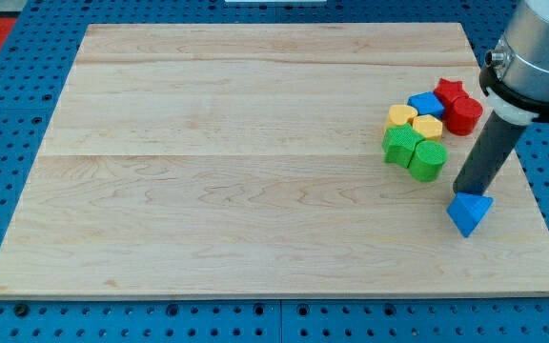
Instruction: Separate the group of blocks
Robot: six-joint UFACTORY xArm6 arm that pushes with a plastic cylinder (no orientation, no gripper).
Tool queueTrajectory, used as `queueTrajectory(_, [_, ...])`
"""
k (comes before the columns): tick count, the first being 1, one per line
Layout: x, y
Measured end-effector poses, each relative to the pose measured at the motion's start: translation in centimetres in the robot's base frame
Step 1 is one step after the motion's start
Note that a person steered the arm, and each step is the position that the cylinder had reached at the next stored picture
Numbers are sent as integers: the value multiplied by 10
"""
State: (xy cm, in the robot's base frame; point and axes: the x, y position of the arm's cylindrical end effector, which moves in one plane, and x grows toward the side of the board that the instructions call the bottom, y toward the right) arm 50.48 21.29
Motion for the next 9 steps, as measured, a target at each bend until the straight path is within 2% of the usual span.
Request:
queueTrajectory(4, [18, 2])
queueTrajectory(9, [-61, 5])
